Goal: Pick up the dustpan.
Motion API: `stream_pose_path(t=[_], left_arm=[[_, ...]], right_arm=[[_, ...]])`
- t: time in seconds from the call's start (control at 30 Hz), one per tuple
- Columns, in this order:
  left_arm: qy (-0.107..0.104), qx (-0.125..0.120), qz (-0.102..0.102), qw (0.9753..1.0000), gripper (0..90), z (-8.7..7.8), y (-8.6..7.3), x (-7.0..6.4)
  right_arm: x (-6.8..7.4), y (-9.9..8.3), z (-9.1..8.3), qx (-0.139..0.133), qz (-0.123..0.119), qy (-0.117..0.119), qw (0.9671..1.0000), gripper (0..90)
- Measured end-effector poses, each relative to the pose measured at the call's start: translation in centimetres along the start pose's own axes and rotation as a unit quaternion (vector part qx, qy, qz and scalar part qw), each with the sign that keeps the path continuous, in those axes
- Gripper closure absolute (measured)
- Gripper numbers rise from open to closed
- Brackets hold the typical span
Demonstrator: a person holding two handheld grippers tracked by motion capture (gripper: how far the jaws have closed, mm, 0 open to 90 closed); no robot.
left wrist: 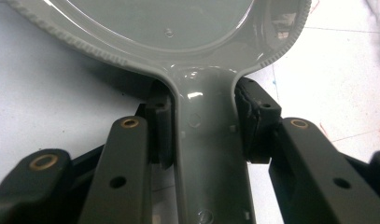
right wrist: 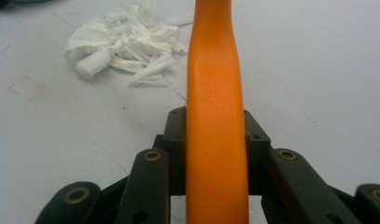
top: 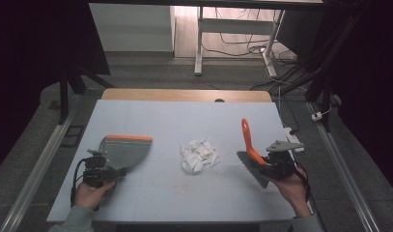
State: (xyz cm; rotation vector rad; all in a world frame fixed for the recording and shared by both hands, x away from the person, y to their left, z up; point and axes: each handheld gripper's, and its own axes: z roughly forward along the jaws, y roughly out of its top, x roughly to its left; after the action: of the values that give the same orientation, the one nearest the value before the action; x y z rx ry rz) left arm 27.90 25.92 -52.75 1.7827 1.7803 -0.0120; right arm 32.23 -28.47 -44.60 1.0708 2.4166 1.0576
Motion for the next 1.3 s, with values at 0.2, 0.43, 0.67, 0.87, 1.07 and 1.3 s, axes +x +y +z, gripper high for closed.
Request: stream_pose_path(t=[0.2,0.43,0.67,0.87,1.07,1.3], left_arm=[[-0.005,-0.014,0.002,0.9999,61.7,-0.2,-0.1,0.3],[-0.008,-0.032,0.019,0.9993,61.8,-0.8,-0.1,0.6],[-0.013,-0.042,0.03,0.9986,61.8,-1.1,-0.2,0.8],[-0.024,-0.066,0.044,0.9965,61.8,-1.8,-0.2,1.0],[-0.036,-0.09,0.064,0.9933,61.8,-2.8,-0.3,1.7],[-0.049,-0.104,0.085,0.9897,61.8,-3.4,-0.3,2.1]], right_arm=[[0.0,0.0,0.0,0.001,0.001,0.0,1.0,70.1],[0.0,0.0,-0.1,-0.001,0.0,-0.001,1.0,70.1],[0.1,0.1,-0.2,-0.003,0.0,-0.001,1.0,70.1],[0.1,0.1,-0.2,-0.003,0.0,-0.001,1.0,70.1],[0.0,0.1,-0.2,-0.006,0.0,-0.003,1.0,70.1],[0.0,0.1,-0.3,-0.01,0.003,-0.004,0.9999,70.1]])
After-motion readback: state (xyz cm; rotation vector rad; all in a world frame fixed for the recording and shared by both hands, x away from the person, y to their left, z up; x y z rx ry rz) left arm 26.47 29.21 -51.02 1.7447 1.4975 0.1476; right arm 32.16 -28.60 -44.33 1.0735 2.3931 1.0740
